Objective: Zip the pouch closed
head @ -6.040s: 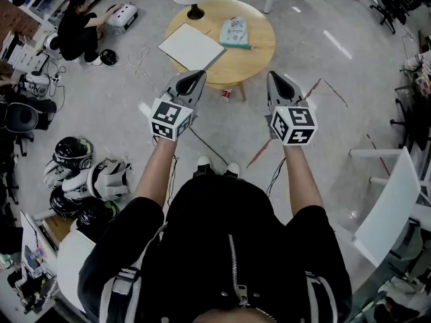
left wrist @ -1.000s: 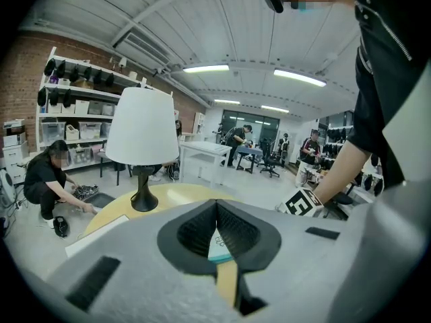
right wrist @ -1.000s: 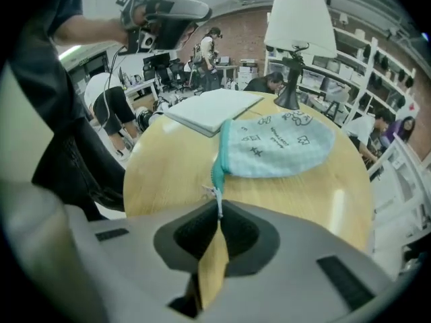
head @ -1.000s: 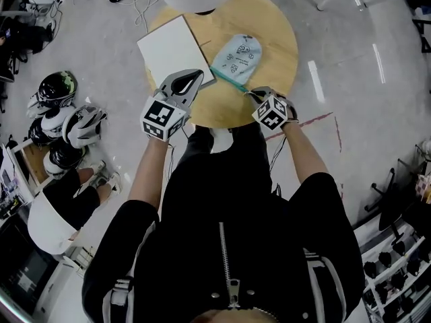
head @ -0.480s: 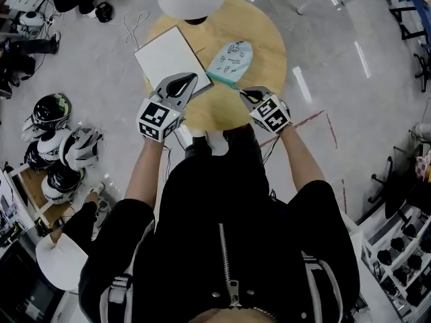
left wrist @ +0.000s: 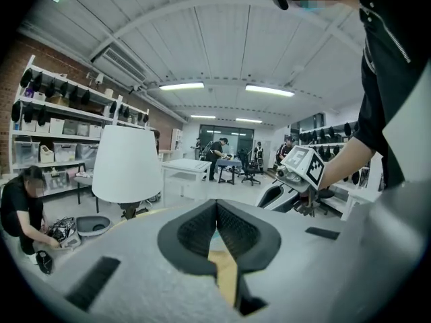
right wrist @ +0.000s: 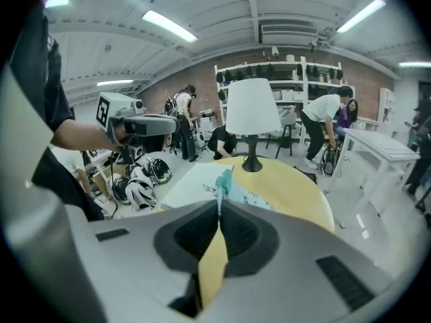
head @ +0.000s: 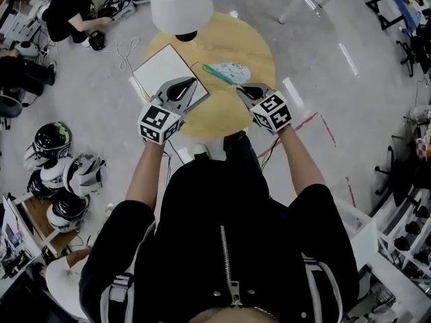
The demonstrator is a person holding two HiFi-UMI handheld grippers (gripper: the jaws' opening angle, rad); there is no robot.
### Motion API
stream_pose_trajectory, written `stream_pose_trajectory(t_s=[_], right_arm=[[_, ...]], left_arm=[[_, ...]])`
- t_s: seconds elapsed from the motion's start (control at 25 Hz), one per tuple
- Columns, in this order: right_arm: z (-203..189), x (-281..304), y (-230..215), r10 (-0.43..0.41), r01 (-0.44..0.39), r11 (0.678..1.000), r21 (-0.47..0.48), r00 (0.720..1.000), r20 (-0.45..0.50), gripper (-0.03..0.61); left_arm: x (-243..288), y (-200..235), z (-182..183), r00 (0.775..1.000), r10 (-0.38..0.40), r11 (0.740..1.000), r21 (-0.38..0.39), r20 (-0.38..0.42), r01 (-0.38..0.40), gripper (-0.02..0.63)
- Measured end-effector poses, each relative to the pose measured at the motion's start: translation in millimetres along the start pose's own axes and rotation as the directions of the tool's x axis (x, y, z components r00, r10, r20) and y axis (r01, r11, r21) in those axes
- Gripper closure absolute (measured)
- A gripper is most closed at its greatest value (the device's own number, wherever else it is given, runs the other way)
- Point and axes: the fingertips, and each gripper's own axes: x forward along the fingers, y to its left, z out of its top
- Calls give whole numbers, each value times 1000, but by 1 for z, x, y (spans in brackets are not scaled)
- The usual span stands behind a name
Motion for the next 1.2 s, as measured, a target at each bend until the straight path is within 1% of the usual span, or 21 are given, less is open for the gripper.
stream_pose_trajectory(t_s=[0.2,0.4,0.48,0.64,0.72,0.84,1.04,1.2], right_arm=[[19,-19,6,-31,29,999,37,998,50,563],[32,-39,17,-42,22,990,142,989,139,563],[38,-47,24,-46,19,987,159,985,167,563],[50,-56,34,-50,20,988,153,979,199,563],[56,-59,39,-44,11,989,151,976,213,563],[64,-65,48,-27,-10,988,154,971,237,563],[73,-75,60,0,-43,987,155,965,262,563],[72,-75,67,12,-52,988,148,966,259,563]], left_arm=[[2,-11,13,999,-46,998,32,23,46,614],[2,-29,21,995,-90,995,52,37,88,614],[1,-36,21,993,-107,993,58,38,105,614],[3,-50,24,989,-142,987,75,37,139,612],[5,-59,25,985,-170,982,84,31,167,549],[8,-74,27,976,-214,973,95,22,212,509],[13,-96,32,965,-259,962,101,32,255,511],[13,-107,34,958,-282,956,101,54,276,520]])
